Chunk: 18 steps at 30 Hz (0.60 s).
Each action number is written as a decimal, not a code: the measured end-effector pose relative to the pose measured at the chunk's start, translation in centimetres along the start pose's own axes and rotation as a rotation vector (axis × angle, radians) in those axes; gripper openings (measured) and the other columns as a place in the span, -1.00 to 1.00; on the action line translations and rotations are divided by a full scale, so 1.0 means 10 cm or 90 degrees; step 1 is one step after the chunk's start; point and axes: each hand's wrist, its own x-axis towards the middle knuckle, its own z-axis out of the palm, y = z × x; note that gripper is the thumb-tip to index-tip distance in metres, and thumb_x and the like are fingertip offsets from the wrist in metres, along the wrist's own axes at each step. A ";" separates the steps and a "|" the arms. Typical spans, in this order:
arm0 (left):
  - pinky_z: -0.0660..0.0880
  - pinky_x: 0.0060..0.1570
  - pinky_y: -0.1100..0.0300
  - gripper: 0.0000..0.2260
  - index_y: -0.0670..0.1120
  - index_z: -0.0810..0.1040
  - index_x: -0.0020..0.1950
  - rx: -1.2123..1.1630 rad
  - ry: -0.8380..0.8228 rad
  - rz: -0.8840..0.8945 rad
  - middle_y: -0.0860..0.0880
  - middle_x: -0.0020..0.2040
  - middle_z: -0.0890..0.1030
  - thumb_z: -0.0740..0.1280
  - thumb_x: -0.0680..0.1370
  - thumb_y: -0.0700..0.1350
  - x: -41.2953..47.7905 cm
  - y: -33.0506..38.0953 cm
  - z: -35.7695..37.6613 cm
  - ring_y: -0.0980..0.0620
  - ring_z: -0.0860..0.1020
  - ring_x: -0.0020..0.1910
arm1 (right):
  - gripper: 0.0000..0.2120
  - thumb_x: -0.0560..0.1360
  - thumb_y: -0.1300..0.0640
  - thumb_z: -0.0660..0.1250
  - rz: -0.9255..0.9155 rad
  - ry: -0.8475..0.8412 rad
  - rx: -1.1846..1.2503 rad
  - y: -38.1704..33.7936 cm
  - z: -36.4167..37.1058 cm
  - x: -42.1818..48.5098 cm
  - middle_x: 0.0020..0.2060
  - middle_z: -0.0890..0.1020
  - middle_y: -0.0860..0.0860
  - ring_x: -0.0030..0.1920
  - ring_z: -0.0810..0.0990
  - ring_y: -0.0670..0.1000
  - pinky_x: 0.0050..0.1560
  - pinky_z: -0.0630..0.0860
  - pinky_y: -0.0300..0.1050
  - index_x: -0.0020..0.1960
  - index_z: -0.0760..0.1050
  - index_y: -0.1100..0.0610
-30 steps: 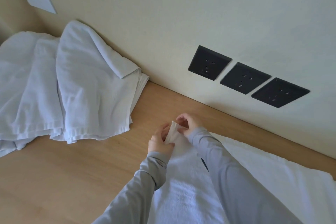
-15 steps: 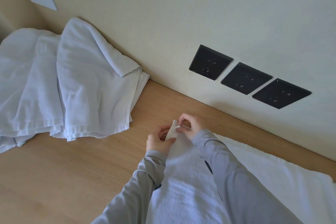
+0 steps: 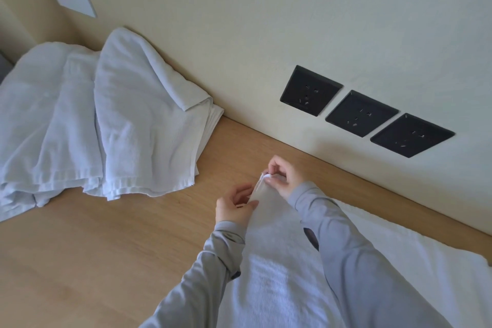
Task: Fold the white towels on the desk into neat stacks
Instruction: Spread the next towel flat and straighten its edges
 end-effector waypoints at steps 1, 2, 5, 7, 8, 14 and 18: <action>0.55 -0.12 0.21 -0.75 -0.02 0.60 0.02 -0.020 0.010 -0.028 0.04 -0.15 0.67 0.45 0.39 -0.25 0.01 0.01 0.01 0.07 0.63 -0.17 | -0.64 0.46 0.27 0.31 0.004 0.001 0.006 0.01 -0.02 -0.01 -0.11 0.59 0.27 -0.01 0.57 0.24 0.08 0.50 0.14 -0.30 0.24 -0.09; 0.55 -0.14 0.22 -0.75 -0.04 0.59 0.06 -0.031 0.024 -0.054 0.06 -0.16 0.67 0.47 0.40 -0.15 0.01 0.02 0.01 0.09 0.64 -0.17 | -0.65 0.46 0.27 0.32 0.010 0.003 0.009 0.01 -0.03 -0.02 -0.11 0.59 0.28 -0.01 0.57 0.24 0.08 0.50 0.12 -0.30 0.25 -0.08; 0.57 -0.02 0.09 -0.84 -0.05 0.60 0.05 0.020 0.041 -0.078 0.01 -0.11 0.67 0.37 0.48 -0.11 0.06 0.04 0.01 0.00 0.64 -0.09 | -0.67 0.45 0.27 0.33 0.037 0.010 0.019 0.03 -0.03 -0.02 -0.07 0.61 0.25 0.00 0.56 0.21 0.08 0.48 0.05 -0.30 0.27 -0.05; 0.57 0.03 0.04 -0.81 -0.03 0.59 0.03 0.045 0.024 -0.070 -0.04 -0.05 0.68 0.32 0.47 -0.24 0.06 0.07 0.03 -0.02 0.64 -0.08 | -0.68 0.46 0.26 0.33 0.059 0.003 0.014 0.04 0.00 -0.01 -0.14 0.58 0.21 -0.09 0.54 0.14 0.00 0.47 -0.03 -0.30 0.28 -0.04; 0.58 0.00 0.06 -0.78 -0.03 0.59 0.02 0.039 0.016 -0.066 -0.03 -0.07 0.69 0.32 0.45 -0.29 0.05 0.07 0.03 0.00 0.65 -0.10 | -0.69 0.47 0.25 0.33 0.071 0.000 0.013 0.04 0.02 -0.01 -0.19 0.56 0.15 -0.15 0.50 0.09 -0.08 0.43 -0.10 -0.30 0.29 -0.04; 0.56 -0.21 0.28 -0.72 -0.01 0.61 -0.01 -0.053 -0.020 -0.045 0.02 -0.19 0.71 0.35 0.42 -0.35 -0.01 0.06 0.04 0.12 0.67 -0.18 | -0.75 0.49 0.22 0.33 0.096 -0.040 0.054 0.02 0.02 0.00 -0.23 0.52 0.07 -0.20 0.43 -0.02 -0.18 0.33 -0.20 -0.26 0.32 0.01; 0.58 -0.15 0.19 -0.70 -0.08 0.61 0.03 -0.083 -0.069 -0.029 -0.04 -0.17 0.71 0.33 0.42 -0.40 -0.05 0.05 -0.01 0.05 0.67 -0.15 | -0.74 0.44 0.25 0.38 0.061 -0.052 0.035 -0.05 -0.11 -0.02 -0.30 0.49 0.00 -0.28 0.41 -0.08 -0.22 0.35 -0.26 -0.26 0.35 0.00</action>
